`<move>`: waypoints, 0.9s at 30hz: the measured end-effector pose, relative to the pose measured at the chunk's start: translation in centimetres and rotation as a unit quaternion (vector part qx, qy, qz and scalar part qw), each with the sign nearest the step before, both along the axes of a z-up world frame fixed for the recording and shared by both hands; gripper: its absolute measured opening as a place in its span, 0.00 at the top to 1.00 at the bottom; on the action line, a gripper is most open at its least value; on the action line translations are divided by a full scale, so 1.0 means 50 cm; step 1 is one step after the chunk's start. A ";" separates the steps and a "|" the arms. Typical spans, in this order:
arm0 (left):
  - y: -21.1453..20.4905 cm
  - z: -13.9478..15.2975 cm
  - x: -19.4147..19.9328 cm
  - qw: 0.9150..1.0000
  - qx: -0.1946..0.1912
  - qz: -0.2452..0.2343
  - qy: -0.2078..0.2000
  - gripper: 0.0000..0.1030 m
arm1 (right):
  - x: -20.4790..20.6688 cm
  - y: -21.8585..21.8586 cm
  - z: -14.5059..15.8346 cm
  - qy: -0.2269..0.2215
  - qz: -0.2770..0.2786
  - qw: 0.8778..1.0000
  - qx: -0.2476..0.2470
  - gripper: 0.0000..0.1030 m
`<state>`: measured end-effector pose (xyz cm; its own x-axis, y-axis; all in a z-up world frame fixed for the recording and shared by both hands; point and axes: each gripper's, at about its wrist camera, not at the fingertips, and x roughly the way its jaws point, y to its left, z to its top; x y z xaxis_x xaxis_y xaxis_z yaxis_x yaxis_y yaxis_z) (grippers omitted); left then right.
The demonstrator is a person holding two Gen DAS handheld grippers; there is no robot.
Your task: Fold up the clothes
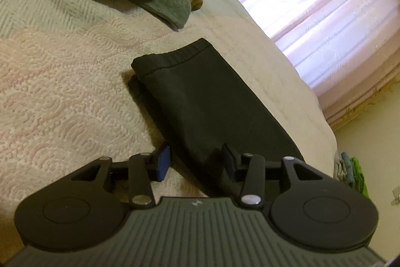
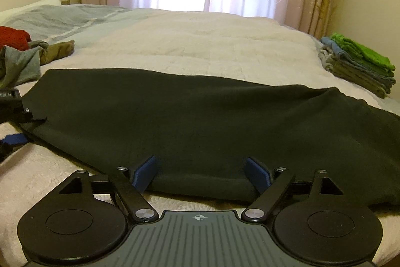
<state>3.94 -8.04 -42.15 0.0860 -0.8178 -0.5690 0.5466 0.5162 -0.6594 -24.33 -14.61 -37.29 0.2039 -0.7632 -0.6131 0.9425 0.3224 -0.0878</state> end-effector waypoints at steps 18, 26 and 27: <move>0.017 -0.012 0.011 1.000 -0.022 -0.002 0.003 0.82 | 0.000 -0.012 -0.011 -0.004 -0.018 1.000 0.004 0.17; 0.019 0.066 -0.020 0.994 -0.061 -0.038 -0.082 0.92 | -0.010 -0.021 -0.030 -0.010 -0.009 1.000 0.003 0.16; 0.019 0.084 -0.029 0.991 -0.070 -0.048 -0.103 0.92 | -0.020 -0.024 -0.024 -0.025 -0.008 1.000 0.010 0.16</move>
<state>2.46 -7.12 -37.93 0.1068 -0.8977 -0.4274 0.7197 0.3664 -0.5897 -25.31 -15.83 -38.51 0.2230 -0.7538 -0.6181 0.9504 0.3091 -0.0342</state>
